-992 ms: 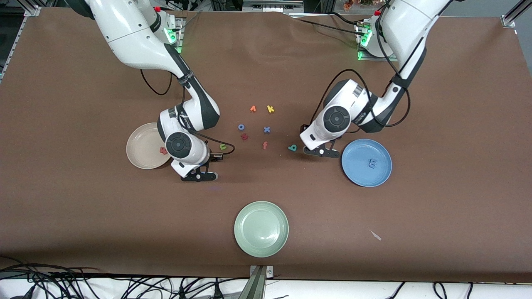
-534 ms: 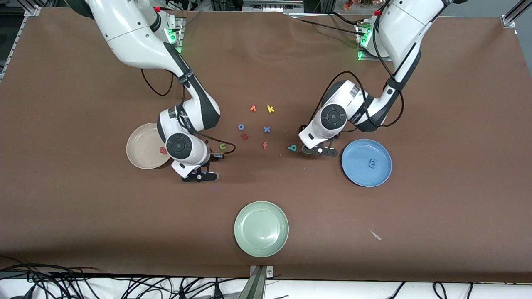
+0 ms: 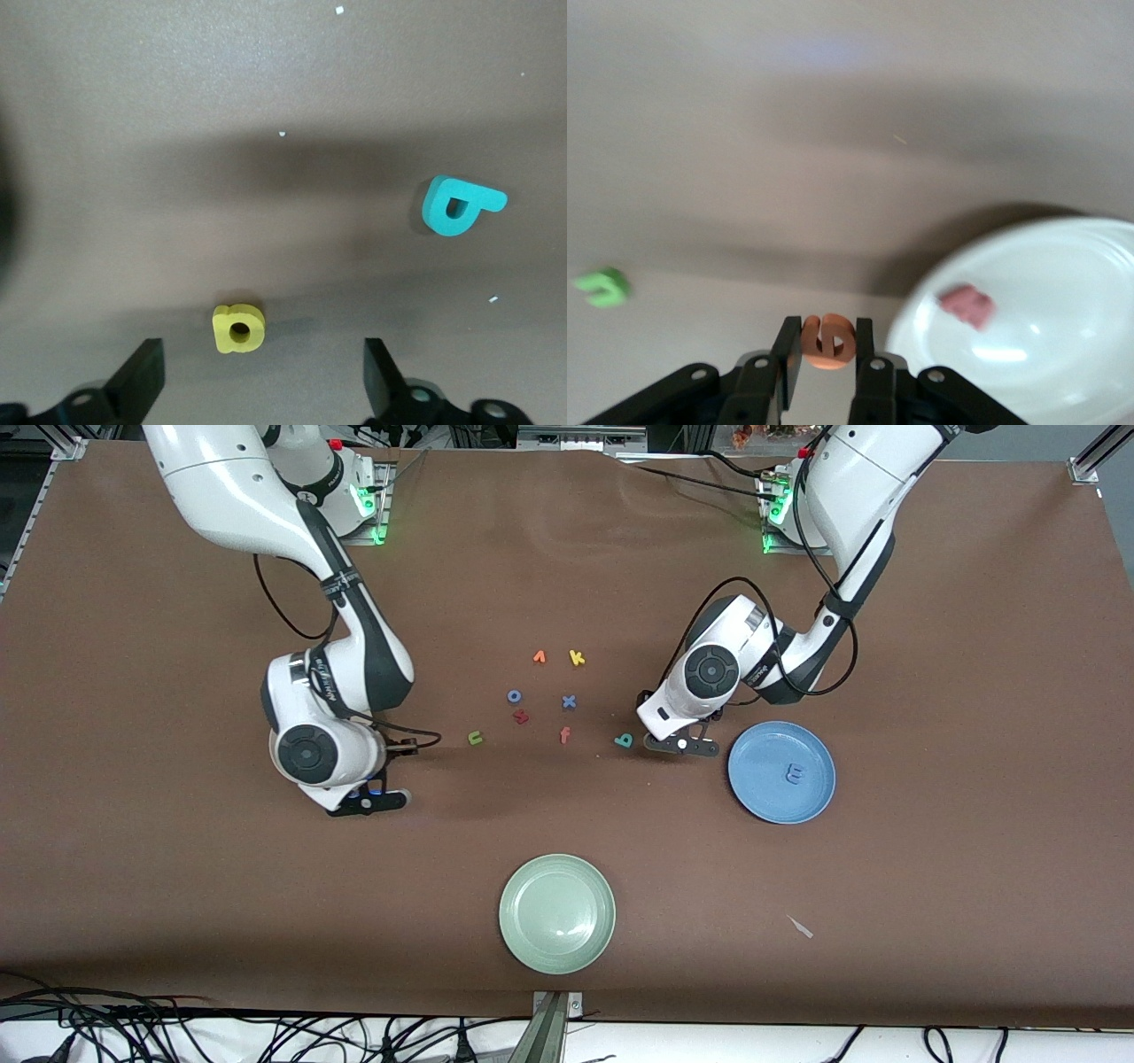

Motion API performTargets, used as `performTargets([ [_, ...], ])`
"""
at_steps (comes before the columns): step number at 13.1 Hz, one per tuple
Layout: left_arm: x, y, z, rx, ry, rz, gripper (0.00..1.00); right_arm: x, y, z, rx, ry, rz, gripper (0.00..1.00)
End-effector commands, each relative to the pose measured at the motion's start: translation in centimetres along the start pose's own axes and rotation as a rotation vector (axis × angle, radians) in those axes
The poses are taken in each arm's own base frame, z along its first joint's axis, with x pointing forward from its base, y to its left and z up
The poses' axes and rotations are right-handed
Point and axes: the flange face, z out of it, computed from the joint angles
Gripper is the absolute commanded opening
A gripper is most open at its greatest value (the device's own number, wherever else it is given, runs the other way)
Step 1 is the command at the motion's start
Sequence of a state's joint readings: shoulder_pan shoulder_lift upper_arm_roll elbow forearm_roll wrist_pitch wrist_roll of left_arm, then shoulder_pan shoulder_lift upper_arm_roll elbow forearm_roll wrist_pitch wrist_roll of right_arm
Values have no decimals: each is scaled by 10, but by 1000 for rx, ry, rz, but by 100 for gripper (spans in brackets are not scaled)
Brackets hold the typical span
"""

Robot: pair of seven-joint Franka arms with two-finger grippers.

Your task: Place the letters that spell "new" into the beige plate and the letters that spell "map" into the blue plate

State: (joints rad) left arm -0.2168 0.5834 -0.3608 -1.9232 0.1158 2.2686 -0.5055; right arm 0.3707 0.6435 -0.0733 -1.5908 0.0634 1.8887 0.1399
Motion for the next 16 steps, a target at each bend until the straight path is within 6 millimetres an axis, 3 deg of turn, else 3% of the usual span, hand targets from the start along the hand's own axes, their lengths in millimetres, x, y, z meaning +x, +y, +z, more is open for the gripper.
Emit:
performTargets([
  [1, -5, -2, 12, 34, 41, 28, 89, -12, 33, 2, -10, -61, 19, 15],
  [4, -13, -6, 28, 36, 61, 51, 80, -11, 65, 15, -26, -110, 37, 16],
  [5, -13, -6, 28, 33, 68, 52, 54, -10, 75, 18, -26, -116, 51, 23],
  [6, -13, -7, 28, 32, 69, 51, 32, -8, 82, 24, -24, -126, 61, 58],
  [7, -12, -7, 26, 32, 71, 52, 24, -8, 85, 23, -17, -123, 69, 100],
  [8, -12, -7, 26, 32, 72, 52, 13, -8, 84, 18, -12, -115, 74, 100],
  [10, -12, -8, 21, 37, 73, 52, 3, -10, 63, 2, -3, -83, 61, 100],
  [13, -11, -14, 0, 63, 65, 51, 2, -6, 14, -8, 73, -8, 85, 100],
  [16, 6, -28, -48, 119, 20, 58, 2, -11, -45, -10, 90, 45, 150, 100],
])
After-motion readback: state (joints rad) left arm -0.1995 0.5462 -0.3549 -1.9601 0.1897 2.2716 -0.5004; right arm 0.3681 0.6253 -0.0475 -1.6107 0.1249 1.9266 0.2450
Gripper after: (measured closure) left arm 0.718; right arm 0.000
